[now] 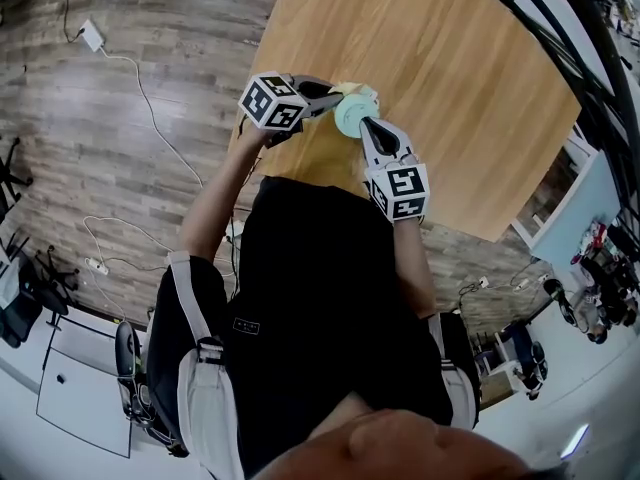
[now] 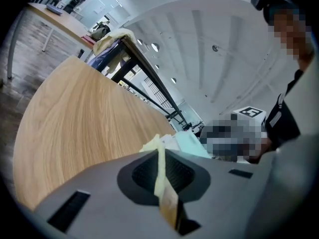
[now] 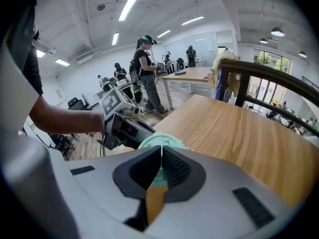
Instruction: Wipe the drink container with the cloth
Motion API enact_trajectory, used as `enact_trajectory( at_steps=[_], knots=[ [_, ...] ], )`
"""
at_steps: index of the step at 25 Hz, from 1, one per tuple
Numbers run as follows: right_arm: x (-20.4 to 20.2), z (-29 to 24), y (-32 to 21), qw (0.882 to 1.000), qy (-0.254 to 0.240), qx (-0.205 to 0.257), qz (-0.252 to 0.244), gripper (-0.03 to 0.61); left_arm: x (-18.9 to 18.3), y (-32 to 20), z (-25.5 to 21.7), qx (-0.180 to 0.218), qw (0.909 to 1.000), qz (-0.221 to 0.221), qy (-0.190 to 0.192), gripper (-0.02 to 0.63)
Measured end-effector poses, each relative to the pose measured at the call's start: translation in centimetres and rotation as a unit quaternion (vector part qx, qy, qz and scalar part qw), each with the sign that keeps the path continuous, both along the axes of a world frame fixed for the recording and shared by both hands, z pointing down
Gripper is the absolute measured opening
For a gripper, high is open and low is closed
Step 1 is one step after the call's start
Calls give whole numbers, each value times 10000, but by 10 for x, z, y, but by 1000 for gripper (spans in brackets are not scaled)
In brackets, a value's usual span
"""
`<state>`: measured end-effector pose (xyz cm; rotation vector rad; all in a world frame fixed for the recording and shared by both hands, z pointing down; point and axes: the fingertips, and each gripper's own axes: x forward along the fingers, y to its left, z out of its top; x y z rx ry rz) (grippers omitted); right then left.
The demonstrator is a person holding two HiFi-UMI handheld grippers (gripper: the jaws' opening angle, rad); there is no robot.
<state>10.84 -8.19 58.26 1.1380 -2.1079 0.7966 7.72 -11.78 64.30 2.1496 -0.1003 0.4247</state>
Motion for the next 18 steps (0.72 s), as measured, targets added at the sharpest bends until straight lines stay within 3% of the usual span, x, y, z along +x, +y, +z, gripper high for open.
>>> enact_trajectory(
  at_steps=[8,18],
  knots=[
    [-2,0,3,9999,41,57,-94,34,6,1,45,-263,9975,506,-422,34],
    [-3,-2,3,9997,77,106,-191,34,13,3,95,-758,9870,1127,-855,34]
  ],
)
